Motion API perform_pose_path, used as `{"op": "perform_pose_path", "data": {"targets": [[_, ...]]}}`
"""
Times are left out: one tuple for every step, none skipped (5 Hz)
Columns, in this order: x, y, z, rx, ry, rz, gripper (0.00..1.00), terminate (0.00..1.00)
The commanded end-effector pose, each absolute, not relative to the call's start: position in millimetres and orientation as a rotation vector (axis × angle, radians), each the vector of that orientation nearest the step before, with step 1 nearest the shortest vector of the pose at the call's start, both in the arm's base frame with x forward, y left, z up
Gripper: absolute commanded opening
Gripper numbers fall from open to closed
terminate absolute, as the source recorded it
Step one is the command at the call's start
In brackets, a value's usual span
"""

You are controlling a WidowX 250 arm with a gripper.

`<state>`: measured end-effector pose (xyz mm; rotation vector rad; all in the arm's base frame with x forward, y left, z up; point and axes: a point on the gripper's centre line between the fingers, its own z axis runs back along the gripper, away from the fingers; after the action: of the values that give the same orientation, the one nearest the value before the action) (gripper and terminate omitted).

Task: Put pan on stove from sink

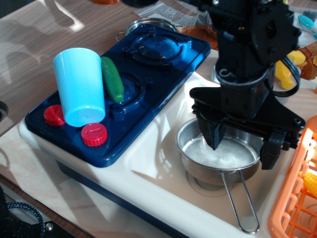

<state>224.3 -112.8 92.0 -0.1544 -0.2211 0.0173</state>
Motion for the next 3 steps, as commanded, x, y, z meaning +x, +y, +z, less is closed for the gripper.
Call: {"op": "perform_pose_path", "data": {"targets": [[223.0,-111.5,88.6,-0.19,-0.273,0.026,1.0,0.0],[223.3,-107.8,78.1,-0.209,-0.294,0.024,1.0,0.0],[222.9,-111.5,81.7,-0.185,-0.291,0.018,0.0,0.0]]}}
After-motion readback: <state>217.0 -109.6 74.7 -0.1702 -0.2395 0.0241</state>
